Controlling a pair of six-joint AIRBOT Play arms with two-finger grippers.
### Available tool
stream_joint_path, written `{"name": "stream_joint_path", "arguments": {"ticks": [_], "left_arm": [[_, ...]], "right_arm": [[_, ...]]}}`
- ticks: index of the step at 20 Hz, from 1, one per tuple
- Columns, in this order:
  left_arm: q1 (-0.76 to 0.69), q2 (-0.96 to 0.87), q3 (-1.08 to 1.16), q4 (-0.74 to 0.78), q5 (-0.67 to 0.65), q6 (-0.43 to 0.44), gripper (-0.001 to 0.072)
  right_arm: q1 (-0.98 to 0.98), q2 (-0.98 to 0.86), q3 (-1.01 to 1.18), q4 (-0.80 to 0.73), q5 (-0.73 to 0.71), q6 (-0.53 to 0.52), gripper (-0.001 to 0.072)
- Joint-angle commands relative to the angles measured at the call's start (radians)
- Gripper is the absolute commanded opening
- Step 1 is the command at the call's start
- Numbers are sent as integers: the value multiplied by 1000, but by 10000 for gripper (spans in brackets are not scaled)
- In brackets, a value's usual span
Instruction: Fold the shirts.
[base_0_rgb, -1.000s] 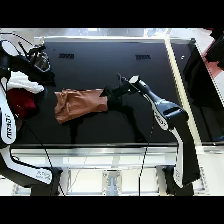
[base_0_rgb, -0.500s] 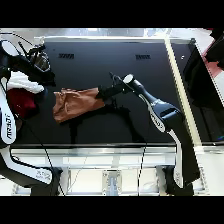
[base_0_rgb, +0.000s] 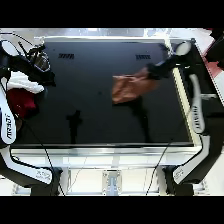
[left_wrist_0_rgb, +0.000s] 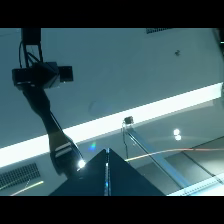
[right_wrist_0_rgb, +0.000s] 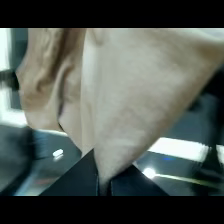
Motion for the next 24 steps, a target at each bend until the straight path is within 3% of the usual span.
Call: {"name": "stream_joint_path", "arguments": {"ticks": [1, 4, 8, 16, 17, 19, 24], "left_arm": [[-1, 0, 0, 0, 0, -1, 11], [-1, 0, 0, 0, 0, -5, 11], [-1, 0, 0, -5, 0, -13, 10], [-5, 0, 0, -27, 18, -27, 11], [-5, 0, 0, -27, 20, -27, 11], [-5, 0, 0, -27, 19, -27, 11], [-4, 0, 0, -26, 20, -27, 11]], "right_arm": [[-218, 116, -42, -230, 171, 9, 11], [-377, 184, -89, -295, 227, -14, 12], [-569, 343, -291, -375, 197, -39, 11], [-808, 735, -1025, -374, -26, -100, 13], [-808, 760, -1085, -374, -24, -113, 56], [-808, 780, -1148, -373, 11, -133, 424], [-808, 782, -1025, -364, 191, -117, 444]]}}
